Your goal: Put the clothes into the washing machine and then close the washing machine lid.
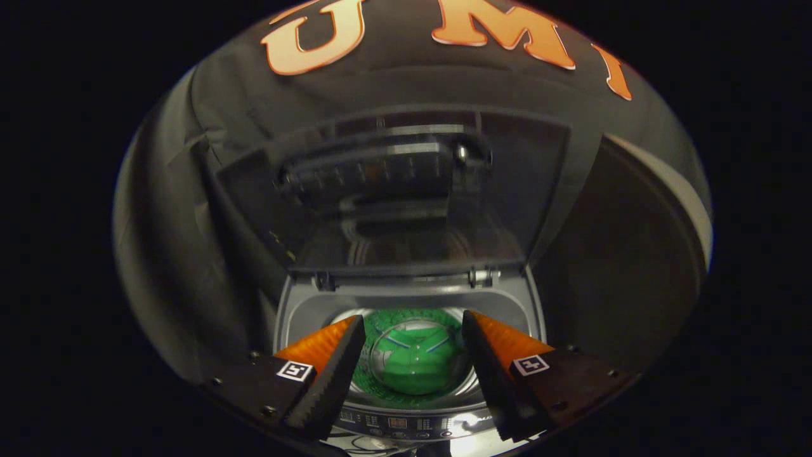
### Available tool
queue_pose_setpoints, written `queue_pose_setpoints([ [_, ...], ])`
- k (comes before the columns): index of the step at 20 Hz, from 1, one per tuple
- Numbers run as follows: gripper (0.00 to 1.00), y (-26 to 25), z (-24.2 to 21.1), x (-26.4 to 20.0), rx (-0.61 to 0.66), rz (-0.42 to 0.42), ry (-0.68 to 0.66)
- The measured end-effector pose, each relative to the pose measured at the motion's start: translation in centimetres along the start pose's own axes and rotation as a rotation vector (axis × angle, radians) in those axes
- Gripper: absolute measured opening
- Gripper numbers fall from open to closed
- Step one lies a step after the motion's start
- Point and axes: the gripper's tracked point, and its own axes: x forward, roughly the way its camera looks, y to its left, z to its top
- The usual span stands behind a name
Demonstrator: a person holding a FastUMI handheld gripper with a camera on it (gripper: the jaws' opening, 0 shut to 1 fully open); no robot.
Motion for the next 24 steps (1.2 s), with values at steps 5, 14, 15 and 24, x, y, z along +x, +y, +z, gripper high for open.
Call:
queue_pose_setpoints([
  [5,0.99,1.1,8.1,-2.5,-0.024,0.003,-0.138],
  [14,0.98,0.7,17.1,-1.3,-0.075,-0.013,-0.221],
  [15,0.99,0.5,17.4,-0.6,-0.067,-0.009,-0.219],
  [24,0.99,-0.2,17.3,3.8,-0.03,0.008,-0.169],
])
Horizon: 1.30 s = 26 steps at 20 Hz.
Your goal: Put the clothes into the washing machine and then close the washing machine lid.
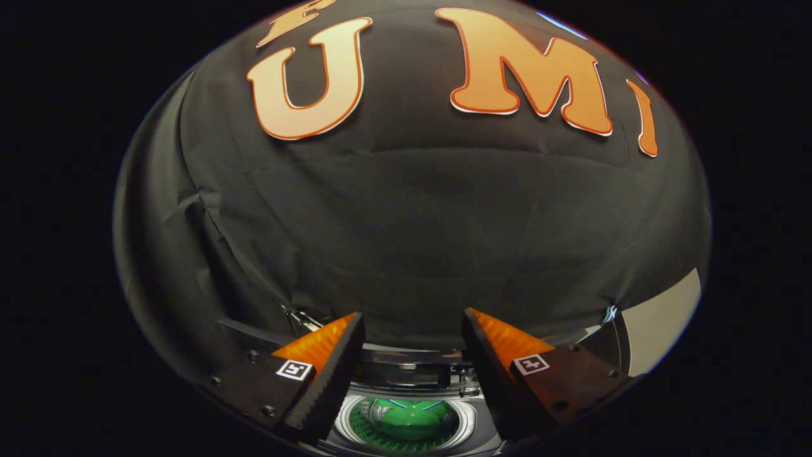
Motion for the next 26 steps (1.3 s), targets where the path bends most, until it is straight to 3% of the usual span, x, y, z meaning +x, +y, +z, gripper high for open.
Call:
queue_pose_setpoints([
  [8,1.0,0.2,-1.2,-2.3,-0.009,-0.004,-0.062],
  [17,1.0,0.6,-5.4,-6.7,-0.004,-0.026,-0.106],
  [20,0.99,0.8,-8.4,-7.0,-0.011,-0.029,-0.062],
  [26,0.98,0.7,-10.3,-7.8,0.005,-0.027,-0.105],
])
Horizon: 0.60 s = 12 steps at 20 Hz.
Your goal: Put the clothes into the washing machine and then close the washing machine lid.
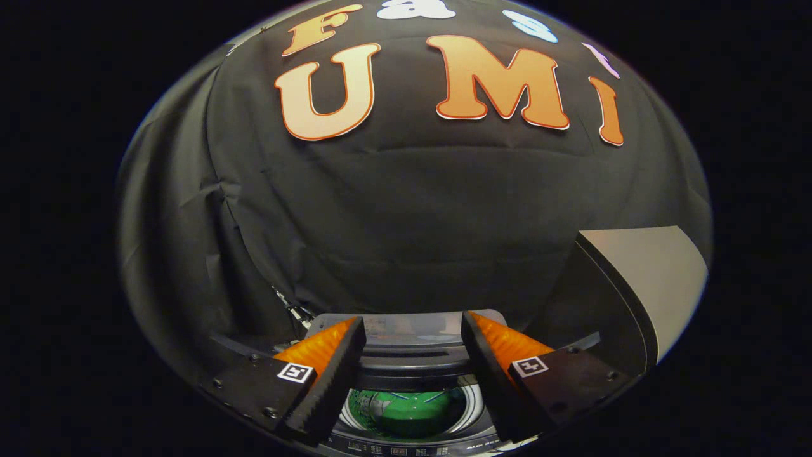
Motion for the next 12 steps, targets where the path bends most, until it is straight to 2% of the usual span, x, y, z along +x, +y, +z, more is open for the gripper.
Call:
queue_pose_setpoints([
  [6,0.98,0.3,-1.9,-0.8,0.01,0.01,-0.012],
  [12,0.99,0.3,-5.5,0.1,0.039,0.027,0.048],
])
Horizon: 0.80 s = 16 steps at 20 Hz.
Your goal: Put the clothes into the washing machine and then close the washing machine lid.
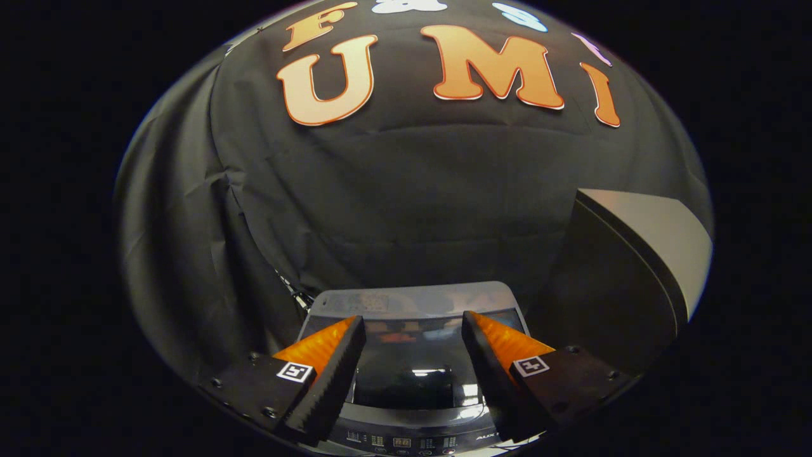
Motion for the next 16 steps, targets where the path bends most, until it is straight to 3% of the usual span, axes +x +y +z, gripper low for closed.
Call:
queue_pose_setpoints([
  [8,0.99,-0.1,-5.4,0.6,-0.009,0.007,0.116],
  [12,0.99,0.3,-3.3,-1.5,-0.01,0.014,0.094],
  [16,0.99,0.9,2.6,-5.8,-0.033,0.025,-0.016],
])
